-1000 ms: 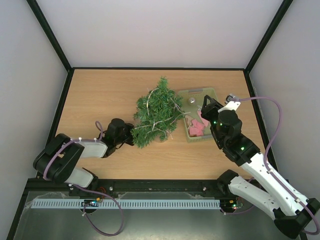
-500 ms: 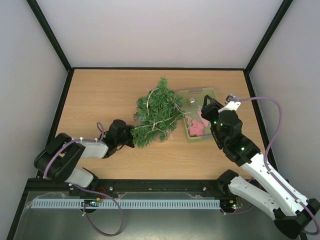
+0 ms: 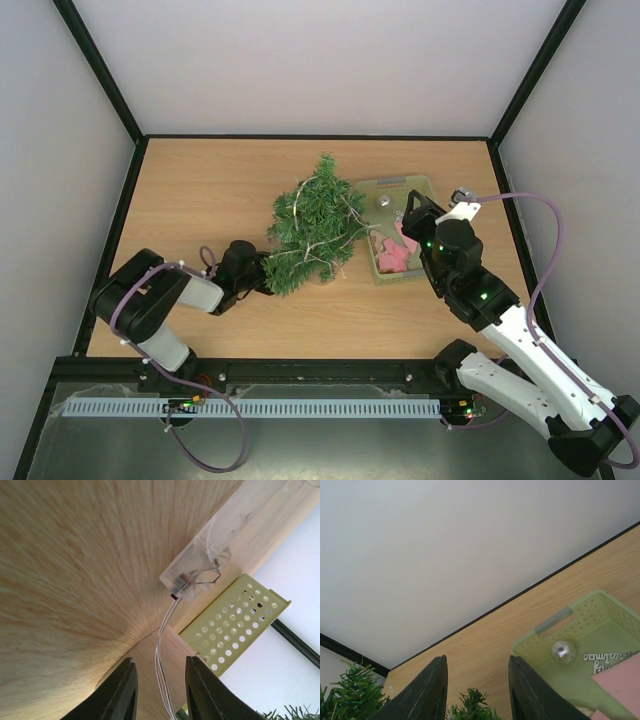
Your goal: Decorate the small christmas tree
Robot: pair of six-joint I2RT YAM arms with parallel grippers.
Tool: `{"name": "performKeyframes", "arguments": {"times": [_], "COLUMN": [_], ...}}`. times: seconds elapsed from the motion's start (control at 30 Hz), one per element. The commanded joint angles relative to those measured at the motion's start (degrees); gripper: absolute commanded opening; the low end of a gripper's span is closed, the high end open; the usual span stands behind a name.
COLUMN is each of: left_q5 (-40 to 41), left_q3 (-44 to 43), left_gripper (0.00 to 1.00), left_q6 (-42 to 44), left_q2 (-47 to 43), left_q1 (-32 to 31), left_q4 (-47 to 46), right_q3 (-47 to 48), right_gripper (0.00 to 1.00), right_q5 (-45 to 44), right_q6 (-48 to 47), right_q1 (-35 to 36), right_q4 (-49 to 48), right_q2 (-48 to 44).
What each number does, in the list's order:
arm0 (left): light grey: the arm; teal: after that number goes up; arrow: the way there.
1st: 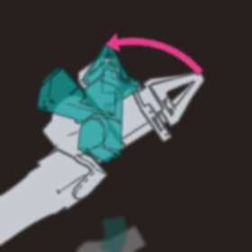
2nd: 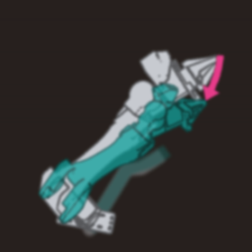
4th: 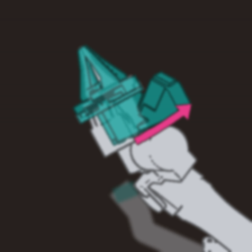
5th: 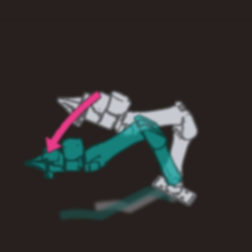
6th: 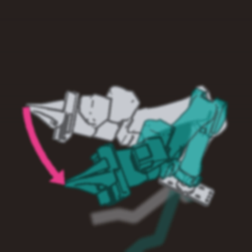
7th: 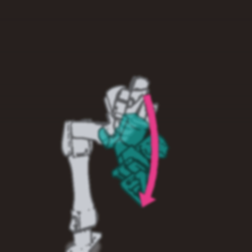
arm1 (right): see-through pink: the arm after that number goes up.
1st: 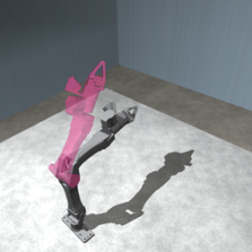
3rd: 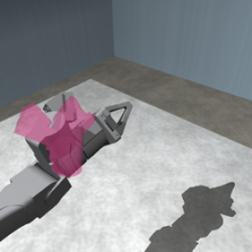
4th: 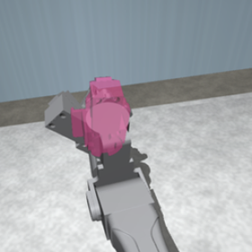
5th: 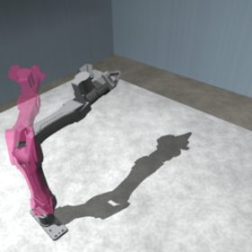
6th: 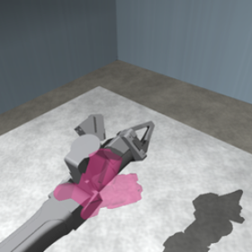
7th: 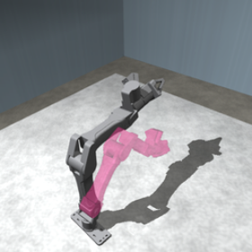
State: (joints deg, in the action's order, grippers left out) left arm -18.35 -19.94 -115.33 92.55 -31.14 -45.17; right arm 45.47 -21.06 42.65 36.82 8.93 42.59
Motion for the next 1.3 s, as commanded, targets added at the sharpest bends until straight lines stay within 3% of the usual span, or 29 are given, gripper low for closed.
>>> {"name": "performKeyframes", "arguments": {"times": [0.0,0.2,0.53,1.03,1.27], "left_q5": [-0.4,2.1,10.7,26.3,27.3], "left_q3": [-1.5,0.3,-2.3,-11.3,-12.5], "left_gripper": [0.27,0.02,0.02,0.02,0.02], "left_q6": [-1.2,-0.5,17.6,40.2,50.3], "left_q2": [0.9,-0.2,-12.2,-27.9,-32.0], "left_q1": [-0.2,0.2,3.9,2.2,1.1], "left_q4": [-2.1,-6.0,7.7,36.1,37.0], "right_q3": [0.0,-0.1,-0.4,-0.8,-2.0], "right_gripper": [0.33,0.33,0.33,0.33,0.32], "right_q5": [-1.8,-1.7,-1.6,-0.4,0.3], "right_q6": [-0.6,-0.7,-1.3,-2.3,-1.6], "right_q1": [-0.2,-0.2,-0.2,-0.2,-0.2], "right_q4": [-0.6,-0.8,-1.2,-1.6,-1.8], "right_q2": [0.1,0.1,-0.6,-0.9,-1.8]}}
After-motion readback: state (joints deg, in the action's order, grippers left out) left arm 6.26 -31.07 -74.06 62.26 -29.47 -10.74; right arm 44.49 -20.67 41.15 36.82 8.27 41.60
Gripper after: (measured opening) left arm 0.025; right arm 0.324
